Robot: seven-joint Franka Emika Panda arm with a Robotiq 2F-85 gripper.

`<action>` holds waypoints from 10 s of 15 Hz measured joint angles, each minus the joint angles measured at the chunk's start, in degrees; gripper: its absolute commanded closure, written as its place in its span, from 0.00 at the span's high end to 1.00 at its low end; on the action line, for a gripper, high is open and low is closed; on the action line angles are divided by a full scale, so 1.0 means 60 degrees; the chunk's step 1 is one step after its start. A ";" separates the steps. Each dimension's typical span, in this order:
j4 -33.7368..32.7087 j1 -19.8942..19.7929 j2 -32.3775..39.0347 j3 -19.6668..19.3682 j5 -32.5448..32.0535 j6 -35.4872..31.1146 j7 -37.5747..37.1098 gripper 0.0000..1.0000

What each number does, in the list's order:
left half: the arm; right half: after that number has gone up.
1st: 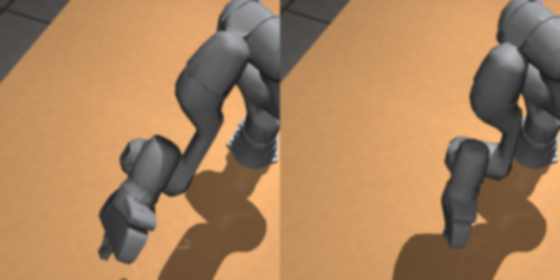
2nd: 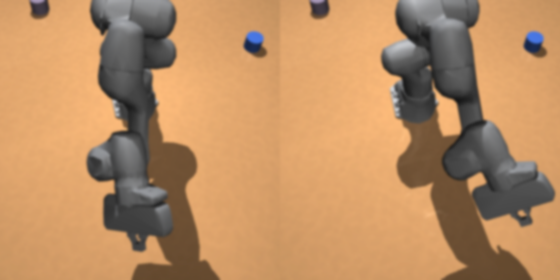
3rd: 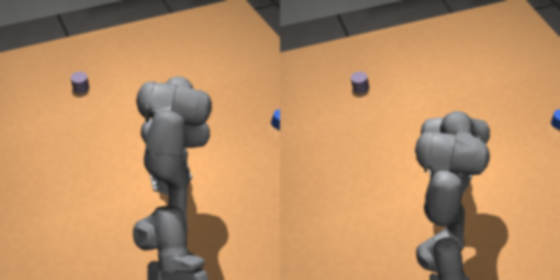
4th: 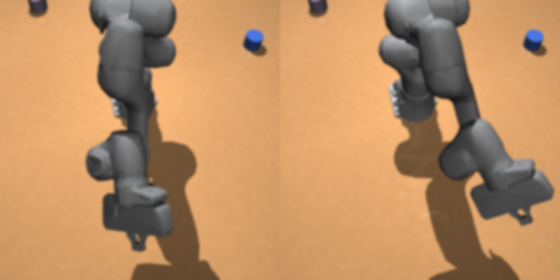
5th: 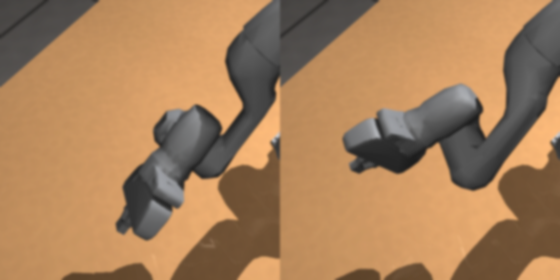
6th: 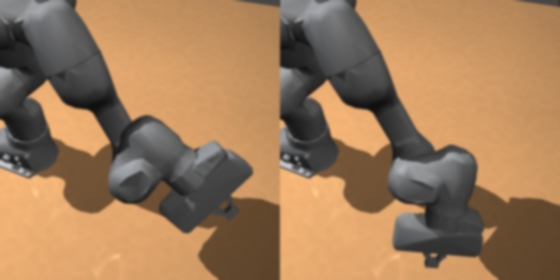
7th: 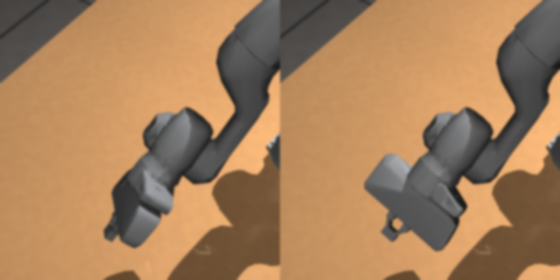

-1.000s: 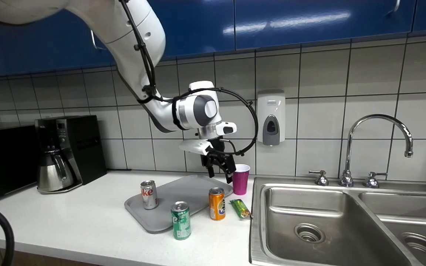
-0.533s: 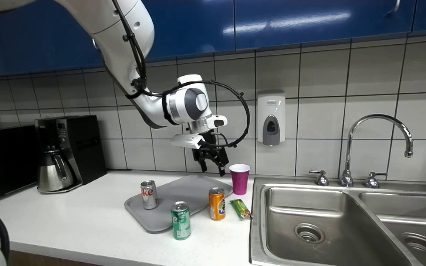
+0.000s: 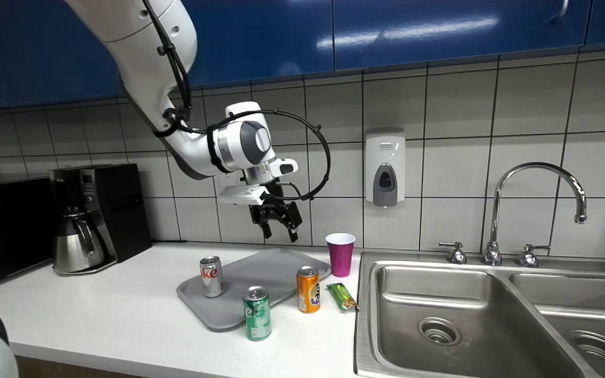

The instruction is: Take the cans off of the tray

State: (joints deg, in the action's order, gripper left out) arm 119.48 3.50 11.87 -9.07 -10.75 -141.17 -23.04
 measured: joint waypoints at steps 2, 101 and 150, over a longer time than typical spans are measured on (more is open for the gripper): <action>0.0000 0.0082 -0.0022 0.0139 -0.0021 0.0000 -0.0002 1.00; -0.1761 0.1808 0.2271 0.2277 0.0116 0.1253 0.2501 0.38; 0.0287 0.2246 0.1049 0.3282 0.0837 0.1114 0.2182 1.00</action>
State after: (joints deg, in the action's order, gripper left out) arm 121.21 16.98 18.16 10.63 -5.72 -134.49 -9.95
